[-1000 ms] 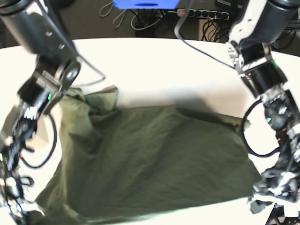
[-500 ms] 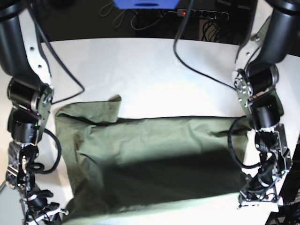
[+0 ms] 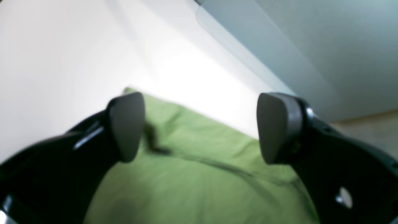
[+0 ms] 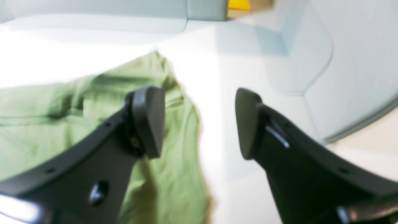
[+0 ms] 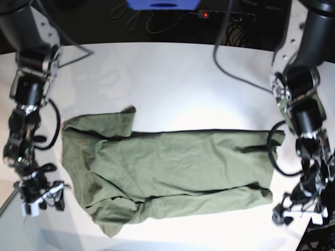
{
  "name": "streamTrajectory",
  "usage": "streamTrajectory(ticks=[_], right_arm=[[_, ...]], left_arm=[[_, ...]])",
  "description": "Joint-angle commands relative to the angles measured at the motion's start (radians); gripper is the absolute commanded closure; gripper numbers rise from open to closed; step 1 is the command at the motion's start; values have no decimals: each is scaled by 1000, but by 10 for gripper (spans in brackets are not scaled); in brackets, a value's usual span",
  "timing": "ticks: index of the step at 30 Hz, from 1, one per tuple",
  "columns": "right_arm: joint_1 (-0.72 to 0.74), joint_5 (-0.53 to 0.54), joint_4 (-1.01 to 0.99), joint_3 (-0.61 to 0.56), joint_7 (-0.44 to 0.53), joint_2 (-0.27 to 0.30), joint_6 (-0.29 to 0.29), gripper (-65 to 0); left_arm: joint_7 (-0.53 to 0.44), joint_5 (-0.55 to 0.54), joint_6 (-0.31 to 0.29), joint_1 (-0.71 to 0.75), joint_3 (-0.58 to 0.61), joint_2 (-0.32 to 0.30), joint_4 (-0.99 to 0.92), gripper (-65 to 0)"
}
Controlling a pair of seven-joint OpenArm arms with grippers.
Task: Layout the t-shirt on the table in an organized manner, then fold the t-shirt properly
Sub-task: 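Move both grippers to the t-shirt's shoulder corners and grasp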
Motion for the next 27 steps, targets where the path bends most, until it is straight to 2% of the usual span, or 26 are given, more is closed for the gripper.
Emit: streamTrajectory(ticks=[1,7,12,16,21,24,27], right_arm=[[-23,19,82,12,26,-12,15,-364],[-295,19,372,121,24,-165,15,-364],[-453,19,510,158,24,-242,15,-364],[-557,19,593,160,24,-273,15,-364],[-649,19,650,160,24,-289,15,-364],[-680,19,653,160,24,-289,15,-364],[-720,19,655,161,24,-288,15,-364]], left_arm=[[-17,-18,-11,27,-1,-17,76,-543],[-18,-15,-11,365,-1,-47,350,-543],[-41,-9,-11,515,1,-87,378,-542],[-161,-9,-15,564,2,-98,295,-542],[-258,-9,-144,557,139,-121,162,-525],[-313,-9,-146,526,215,-119,113,-508],[-342,-9,-146,521,226,-116,68,-507]])
